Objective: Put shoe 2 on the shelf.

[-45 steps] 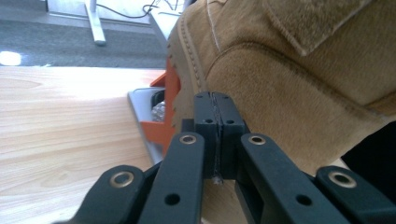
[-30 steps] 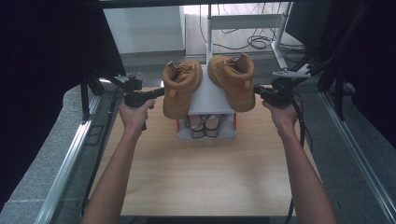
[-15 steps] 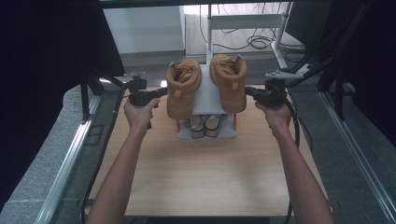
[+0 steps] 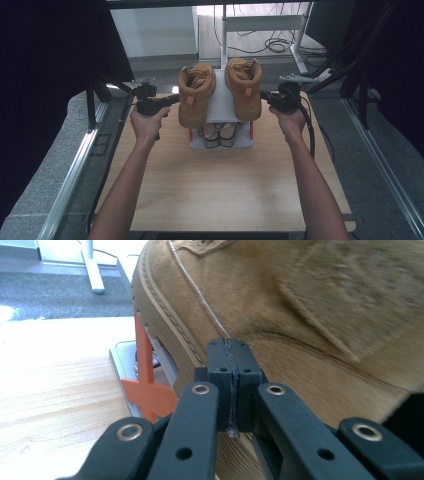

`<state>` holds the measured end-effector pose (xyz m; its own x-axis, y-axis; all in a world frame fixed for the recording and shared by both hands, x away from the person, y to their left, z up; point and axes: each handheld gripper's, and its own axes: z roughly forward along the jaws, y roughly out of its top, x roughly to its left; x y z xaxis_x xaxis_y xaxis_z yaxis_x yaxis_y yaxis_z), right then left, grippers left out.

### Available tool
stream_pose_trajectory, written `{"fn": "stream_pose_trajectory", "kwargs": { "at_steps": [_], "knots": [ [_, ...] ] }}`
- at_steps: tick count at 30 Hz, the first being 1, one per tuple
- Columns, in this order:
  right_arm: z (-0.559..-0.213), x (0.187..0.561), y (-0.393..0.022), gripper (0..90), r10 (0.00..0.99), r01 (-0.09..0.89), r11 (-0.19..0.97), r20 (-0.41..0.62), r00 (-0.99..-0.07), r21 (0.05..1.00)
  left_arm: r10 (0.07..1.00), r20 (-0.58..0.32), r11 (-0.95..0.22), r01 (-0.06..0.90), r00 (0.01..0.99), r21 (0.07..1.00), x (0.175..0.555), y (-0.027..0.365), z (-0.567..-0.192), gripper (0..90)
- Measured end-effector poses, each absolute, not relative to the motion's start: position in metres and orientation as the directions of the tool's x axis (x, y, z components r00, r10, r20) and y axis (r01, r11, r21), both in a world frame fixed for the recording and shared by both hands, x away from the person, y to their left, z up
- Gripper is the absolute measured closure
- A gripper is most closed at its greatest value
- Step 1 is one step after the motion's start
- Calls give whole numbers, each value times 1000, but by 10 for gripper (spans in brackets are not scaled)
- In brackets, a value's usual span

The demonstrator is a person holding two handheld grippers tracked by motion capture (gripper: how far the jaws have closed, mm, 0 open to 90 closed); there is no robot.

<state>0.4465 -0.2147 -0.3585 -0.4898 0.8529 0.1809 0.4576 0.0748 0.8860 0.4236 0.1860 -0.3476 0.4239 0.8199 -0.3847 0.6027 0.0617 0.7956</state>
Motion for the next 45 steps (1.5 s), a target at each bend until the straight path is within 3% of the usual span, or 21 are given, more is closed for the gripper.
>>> {"fn": "stream_pose_trajectory", "kwargs": {
  "at_steps": [11,21,36,45],
  "knots": [
    [-361,443,-196,898,817,444,103,179,-548,890,805,-416,79,619,422,781,435,163,-354,893],
    [-363,442,-183,900,817,441,109,172,-551,891,844,-368,69,602,390,796,439,148,-354,897],
    [-366,443,-190,900,793,439,106,191,-579,892,833,-372,66,595,409,801,442,153,-356,894],
    [-371,455,-194,899,839,448,91,174,-515,889,866,-332,34,618,374,785,453,160,-366,889]
  ]
}}
